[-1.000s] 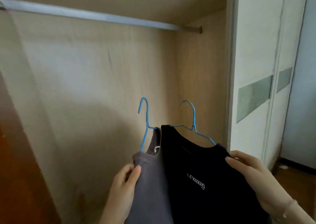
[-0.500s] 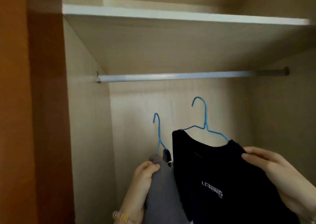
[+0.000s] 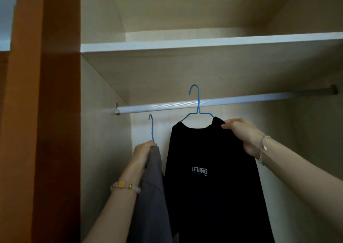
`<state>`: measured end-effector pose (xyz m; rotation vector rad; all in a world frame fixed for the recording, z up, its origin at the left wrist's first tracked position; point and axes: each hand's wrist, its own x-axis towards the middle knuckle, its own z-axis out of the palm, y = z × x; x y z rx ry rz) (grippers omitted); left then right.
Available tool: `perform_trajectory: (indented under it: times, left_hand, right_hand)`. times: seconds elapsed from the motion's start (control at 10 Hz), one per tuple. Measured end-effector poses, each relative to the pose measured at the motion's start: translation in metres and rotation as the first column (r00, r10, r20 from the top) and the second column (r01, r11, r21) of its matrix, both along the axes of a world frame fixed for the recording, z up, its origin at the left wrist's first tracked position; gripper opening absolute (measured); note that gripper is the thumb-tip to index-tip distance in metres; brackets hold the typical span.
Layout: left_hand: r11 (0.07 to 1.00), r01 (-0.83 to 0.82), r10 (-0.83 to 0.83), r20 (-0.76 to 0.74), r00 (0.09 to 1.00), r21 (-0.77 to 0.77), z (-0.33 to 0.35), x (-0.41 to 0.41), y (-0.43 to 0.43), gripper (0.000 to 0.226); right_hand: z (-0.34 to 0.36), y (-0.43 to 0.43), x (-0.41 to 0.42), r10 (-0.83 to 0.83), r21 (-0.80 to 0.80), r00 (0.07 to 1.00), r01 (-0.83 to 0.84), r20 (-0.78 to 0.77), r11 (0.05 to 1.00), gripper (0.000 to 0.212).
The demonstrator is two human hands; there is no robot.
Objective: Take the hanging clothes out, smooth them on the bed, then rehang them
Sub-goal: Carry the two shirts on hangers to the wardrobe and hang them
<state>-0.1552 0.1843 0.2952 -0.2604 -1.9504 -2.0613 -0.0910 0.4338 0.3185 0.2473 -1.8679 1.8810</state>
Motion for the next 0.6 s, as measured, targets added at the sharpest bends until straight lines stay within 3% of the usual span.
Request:
perform_trajectory:
  times: [0.2, 0.3, 0.4, 0.6]
  left_hand:
    - [0.992, -0.103, 0.107, 0.053, 0.993, -0.072, 0.033, -0.035, 0.0, 0.017]
    - [0.984, -0.131, 0.134, 0.018, 0.991, -0.12, 0.05, -0.022, 0.006, 0.011]
    - [0.979, -0.141, 0.134, -0.054, 0.989, -0.149, 0.061, -0.013, 0.008, 0.036]
    - [0.975, -0.182, 0.161, -0.158, 0.974, -0.127, 0.071, -0.004, 0.001, 0.026]
  right_hand:
    - [0.02, -0.005, -0.03, -0.096, 0.055, 0.995, 0.096, 0.007, 0.994, 0.018]
    - [0.029, -0.008, -0.035, -0.096, 0.052, 0.995, 0.095, 0.019, 0.994, 0.013]
    - [0.04, -0.013, -0.041, -0.108, 0.047, 0.994, 0.107, 0.009, 0.993, 0.011]
    - [0.036, -0.017, -0.056, -0.085, 0.048, 0.994, 0.082, 0.068, 0.995, 0.018]
